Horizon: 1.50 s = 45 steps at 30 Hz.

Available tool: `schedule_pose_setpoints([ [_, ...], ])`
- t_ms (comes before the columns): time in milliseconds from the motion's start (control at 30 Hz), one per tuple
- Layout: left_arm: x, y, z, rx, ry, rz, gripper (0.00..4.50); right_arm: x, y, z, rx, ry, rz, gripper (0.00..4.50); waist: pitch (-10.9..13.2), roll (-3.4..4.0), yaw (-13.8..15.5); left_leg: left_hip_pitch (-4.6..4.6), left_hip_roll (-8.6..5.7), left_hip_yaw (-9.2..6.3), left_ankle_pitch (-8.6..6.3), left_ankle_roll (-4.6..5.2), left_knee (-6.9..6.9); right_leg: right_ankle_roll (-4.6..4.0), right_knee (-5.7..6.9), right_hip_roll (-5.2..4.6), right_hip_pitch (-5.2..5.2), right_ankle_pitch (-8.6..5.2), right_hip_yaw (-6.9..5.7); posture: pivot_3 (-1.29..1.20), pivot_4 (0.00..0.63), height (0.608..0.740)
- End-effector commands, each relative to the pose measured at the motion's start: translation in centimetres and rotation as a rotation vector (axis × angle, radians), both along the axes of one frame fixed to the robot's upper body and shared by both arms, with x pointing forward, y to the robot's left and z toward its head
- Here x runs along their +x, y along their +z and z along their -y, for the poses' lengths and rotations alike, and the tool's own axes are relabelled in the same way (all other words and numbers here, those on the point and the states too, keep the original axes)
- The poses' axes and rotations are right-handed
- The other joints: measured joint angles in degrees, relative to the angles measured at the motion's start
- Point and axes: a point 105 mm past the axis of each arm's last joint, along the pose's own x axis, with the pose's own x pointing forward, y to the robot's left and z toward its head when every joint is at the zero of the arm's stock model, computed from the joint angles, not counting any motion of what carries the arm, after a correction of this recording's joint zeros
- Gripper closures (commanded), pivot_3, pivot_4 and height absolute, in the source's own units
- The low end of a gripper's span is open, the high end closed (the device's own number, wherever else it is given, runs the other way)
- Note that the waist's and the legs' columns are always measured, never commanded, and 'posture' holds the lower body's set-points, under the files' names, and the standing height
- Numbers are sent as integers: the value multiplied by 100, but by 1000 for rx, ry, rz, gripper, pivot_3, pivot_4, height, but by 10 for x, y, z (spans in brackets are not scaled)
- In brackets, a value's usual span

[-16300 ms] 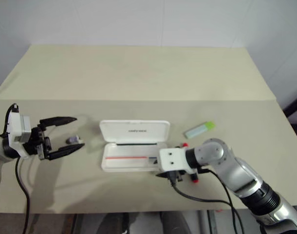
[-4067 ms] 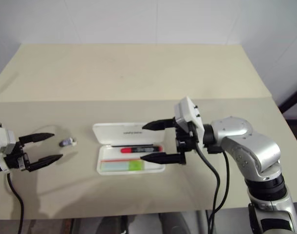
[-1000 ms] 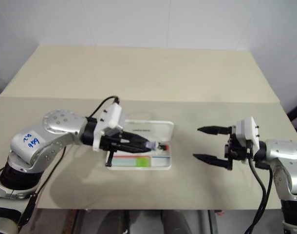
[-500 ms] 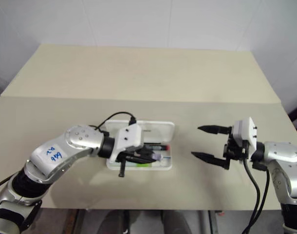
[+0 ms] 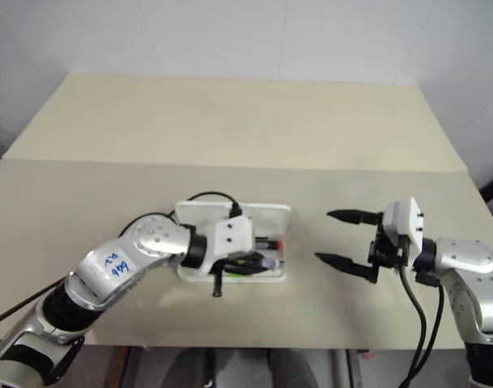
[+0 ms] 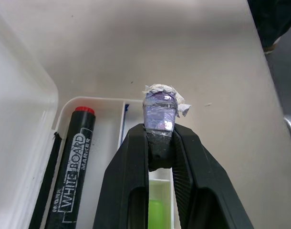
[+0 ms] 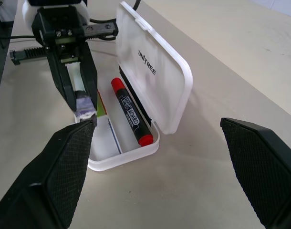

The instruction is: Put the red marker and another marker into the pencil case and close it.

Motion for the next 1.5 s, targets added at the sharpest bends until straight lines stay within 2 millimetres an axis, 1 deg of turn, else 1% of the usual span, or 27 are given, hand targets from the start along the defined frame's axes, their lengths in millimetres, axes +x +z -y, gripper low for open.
schedule_pose_setpoints([
  [33,5,4,2,-9,0,47,4174,-3,6,0,8,1,26,0,0,0,-2,0,0,0,0,0,0,0,0,0,0,0,0,0,150,740],
  [267,5,-2,3,-3,-11,37,4174,-2,6,1,10,-9,30,0,0,0,0,0,-1,0,0,1,0,0,-1,-1,0,0,1,0,150,740],
  [333,5,-3,4,-4,-11,36,3443,-2,5,1,11,-10,31,0,0,0,0,0,-1,0,0,1,0,1,-1,-1,0,0,1,0,150,740],
  [433,6,-4,6,-10,-12,35,2636,-2,5,1,11,-11,31,0,0,0,-1,0,-1,0,0,1,1,2,0,-1,0,1,1,0,150,740],
  [467,6,-4,6,-12,-13,33,2249,-2,5,1,10,-12,31,0,0,0,1,0,-1,0,0,1,1,2,0,-1,0,1,1,0,150,740],
  [700,4,-5,10,-26,-24,4,32,-1,4,2,8,-17,33,0,0,0,3,0,-1,0,0,1,1,2,-1,-1,1,1,1,0,150,740],
  [800,1,-2,10,-35,-38,-1,32,-1,4,3,6,-19,33,0,0,0,1,0,-1,0,0,1,1,2,-1,-1,1,1,2,0,150,740],
  [867,-6,6,12,-81,-68,-74,32,0,3,3,5,-19,33,0,0,0,3,0,-1,0,0,2,1,2,0,-1,1,1,1,0,150,740],
  [967,-5,18,10,-109,-70,-50,32,-1,5,3,6,-6,41,0,0,0,4,0,-1,0,0,2,1,2,-1,-1,1,1,1,0,150,740],
  [1067,-13,38,7,-187,-148,-10,32,0,6,4,9,-1,47,0,0,0,-5,0,-1,0,0,2,0,2,0,-1,0,1,1,0,150,740],
  [1133,-23,63,5,-330,-227,13,32,1,6,5,6,-2,49,0,0,1,-5,-1,-1,0,0,2,0,3,-1,-1,1,2,1,0,150,740],
  [1200,-26,78,-2,-420,-254,28,32,2,6,5,4,-1,50,0,0,0,0,0,-1,1,0,2,0,3,-2,-4,2,2,0,0,150,740],
  [1300,-21,94,-15,-509,-238,76,32,4,6,5,2,2,50,0,0,1,-5,1,-1,1,0,2,1,4,-1,-4,2,2,0,0,150,740],
  [1467,-12,115,-36,-614,-200,145,32,8,7,4,5,16,57,0,0,1,-10,1,-2,2,1,4,6,11,-4,-4,6,7,0,0,150,740],
  [1500,-7,116,-45,-608,-187,172,32,9,8,4,7,23,61,0,0,1,-16,1,-2,1,1,5,6,12,-4,-4,6,7,0,0,150,740],
])
